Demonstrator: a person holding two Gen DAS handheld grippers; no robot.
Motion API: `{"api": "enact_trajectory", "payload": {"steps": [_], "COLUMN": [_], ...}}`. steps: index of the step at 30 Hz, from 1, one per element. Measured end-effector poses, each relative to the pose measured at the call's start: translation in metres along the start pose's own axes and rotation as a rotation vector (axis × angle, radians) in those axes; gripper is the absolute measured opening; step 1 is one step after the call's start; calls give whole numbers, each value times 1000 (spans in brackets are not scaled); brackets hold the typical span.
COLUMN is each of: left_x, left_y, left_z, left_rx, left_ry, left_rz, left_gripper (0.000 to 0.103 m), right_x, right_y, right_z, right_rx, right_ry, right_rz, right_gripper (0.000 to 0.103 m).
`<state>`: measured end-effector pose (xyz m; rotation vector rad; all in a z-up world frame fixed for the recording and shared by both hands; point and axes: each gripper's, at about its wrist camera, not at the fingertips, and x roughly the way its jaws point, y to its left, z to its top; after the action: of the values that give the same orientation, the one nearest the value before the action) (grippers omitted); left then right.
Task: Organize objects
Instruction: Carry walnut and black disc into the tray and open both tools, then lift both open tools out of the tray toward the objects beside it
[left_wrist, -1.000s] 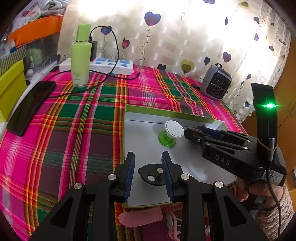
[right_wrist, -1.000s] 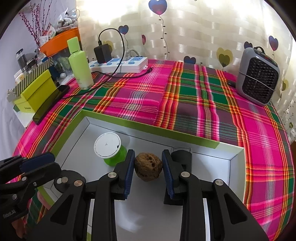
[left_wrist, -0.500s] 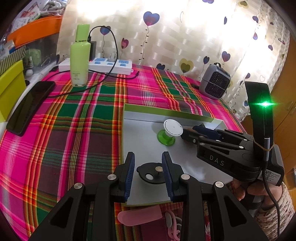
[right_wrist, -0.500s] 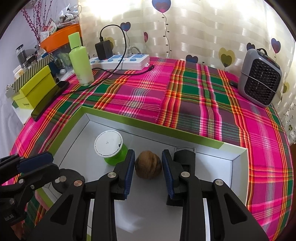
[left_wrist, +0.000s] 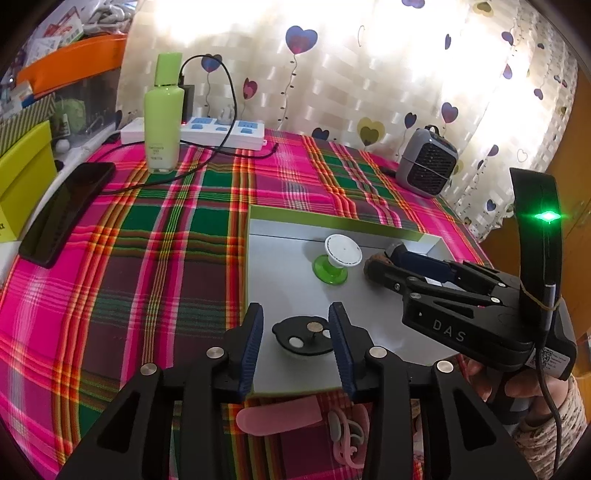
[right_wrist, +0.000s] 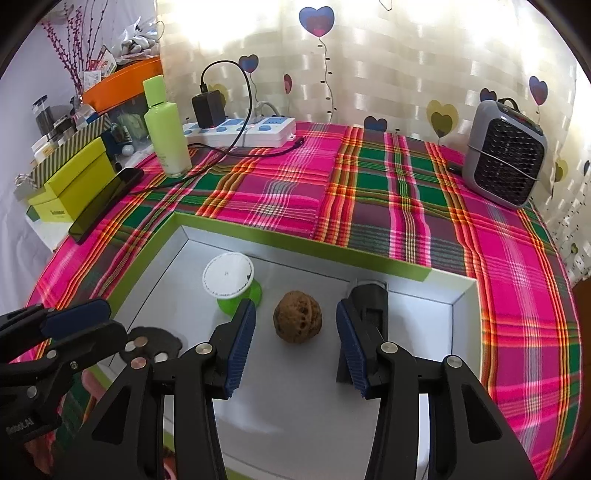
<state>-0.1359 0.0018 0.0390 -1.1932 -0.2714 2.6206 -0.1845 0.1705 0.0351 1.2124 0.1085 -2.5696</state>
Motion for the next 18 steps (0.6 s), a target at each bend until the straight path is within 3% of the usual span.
{"api": "enact_trajectory", "payload": {"steps": [18], "left_x": [-30], "left_y": [13], "left_z": [-19], "left_rx": [-33], "left_ry": [-29], "left_rz": [-6], "left_gripper": [44], "right_x": [-48], "right_y": [2], "right_z": [-29], "right_rx": [53], "right_ry": [-69], "right_rz": [11], "right_gripper": [47]}}
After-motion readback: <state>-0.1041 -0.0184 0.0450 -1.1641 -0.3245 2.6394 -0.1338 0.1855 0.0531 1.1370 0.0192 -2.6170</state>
